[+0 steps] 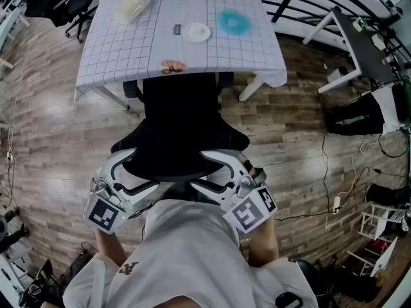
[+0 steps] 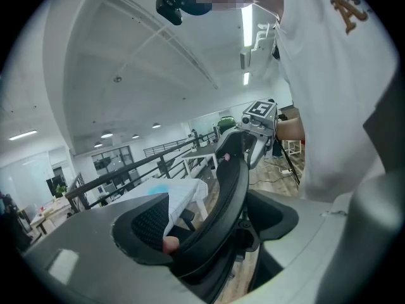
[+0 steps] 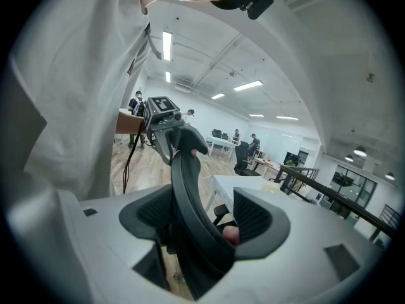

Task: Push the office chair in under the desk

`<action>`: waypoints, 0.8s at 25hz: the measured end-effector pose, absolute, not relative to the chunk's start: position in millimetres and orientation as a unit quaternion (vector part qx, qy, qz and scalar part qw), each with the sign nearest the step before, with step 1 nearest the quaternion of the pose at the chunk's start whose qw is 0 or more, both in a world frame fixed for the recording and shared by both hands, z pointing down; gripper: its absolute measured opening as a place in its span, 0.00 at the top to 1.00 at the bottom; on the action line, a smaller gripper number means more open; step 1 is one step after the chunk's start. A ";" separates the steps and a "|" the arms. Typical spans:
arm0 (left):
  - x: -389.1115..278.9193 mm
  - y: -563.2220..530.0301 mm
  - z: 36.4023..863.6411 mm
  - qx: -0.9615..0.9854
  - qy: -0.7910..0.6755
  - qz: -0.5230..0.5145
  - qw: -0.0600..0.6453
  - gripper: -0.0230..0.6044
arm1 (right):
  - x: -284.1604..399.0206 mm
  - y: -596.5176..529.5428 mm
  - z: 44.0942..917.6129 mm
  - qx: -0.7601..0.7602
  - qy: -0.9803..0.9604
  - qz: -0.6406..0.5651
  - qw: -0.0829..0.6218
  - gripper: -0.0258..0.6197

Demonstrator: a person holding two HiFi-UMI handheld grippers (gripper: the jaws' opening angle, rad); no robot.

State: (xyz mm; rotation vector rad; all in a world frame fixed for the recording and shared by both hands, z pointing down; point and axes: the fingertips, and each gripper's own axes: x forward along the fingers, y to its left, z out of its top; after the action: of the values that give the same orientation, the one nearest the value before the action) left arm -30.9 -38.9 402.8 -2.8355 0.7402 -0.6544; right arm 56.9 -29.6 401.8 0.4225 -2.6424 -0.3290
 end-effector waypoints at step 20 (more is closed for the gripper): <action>-31.7 -84.9 400.2 -0.948 0.232 -0.205 0.080 0.35 | 56.0 -74.5 401.6 0.166 -0.953 -0.106 0.230 0.48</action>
State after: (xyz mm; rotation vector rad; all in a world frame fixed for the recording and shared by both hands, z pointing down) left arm -31.7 -84.9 400.2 -2.8338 0.6927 -0.6139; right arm 56.0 -74.5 401.6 0.4577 -2.6230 -0.2907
